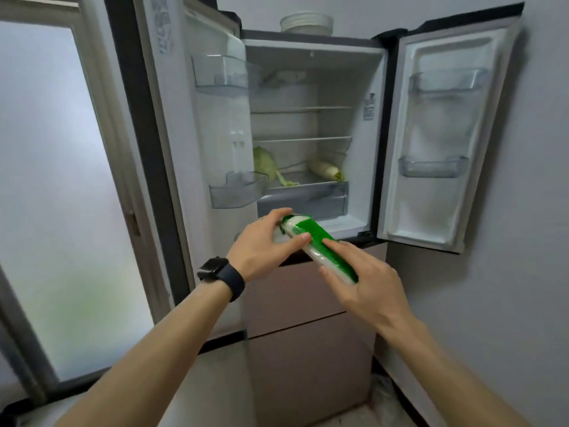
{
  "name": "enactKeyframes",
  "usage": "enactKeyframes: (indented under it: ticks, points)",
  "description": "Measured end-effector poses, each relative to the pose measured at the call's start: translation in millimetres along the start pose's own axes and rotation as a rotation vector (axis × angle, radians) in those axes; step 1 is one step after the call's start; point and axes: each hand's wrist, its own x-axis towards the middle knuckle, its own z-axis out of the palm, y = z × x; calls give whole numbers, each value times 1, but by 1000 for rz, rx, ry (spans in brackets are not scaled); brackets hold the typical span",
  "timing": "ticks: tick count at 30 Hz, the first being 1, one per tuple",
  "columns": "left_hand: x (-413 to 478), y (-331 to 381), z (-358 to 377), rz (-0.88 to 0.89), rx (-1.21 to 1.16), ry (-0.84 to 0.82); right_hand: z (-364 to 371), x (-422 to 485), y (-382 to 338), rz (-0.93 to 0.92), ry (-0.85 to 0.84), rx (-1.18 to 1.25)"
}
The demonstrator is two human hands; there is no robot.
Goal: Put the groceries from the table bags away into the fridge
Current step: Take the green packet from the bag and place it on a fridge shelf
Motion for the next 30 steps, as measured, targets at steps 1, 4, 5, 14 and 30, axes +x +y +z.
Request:
enactKeyframes:
  ticks: [1,4,5,14,30]
  points:
    - [21,-1,7,38,81,12,-1,17,13,-6,7,-21]
    - [81,-8,27,79,323,40,-3,70,55,-19,20,-58]
    - [102,-10,33,75,406,52,-3,88,71,-21,31,-62]
    - [280,-11,70,-52,749,76,-13,253,188,-48,69,-103]
    - [530,-70,38,-82,836,333,19,541,231,-48,146,-226]
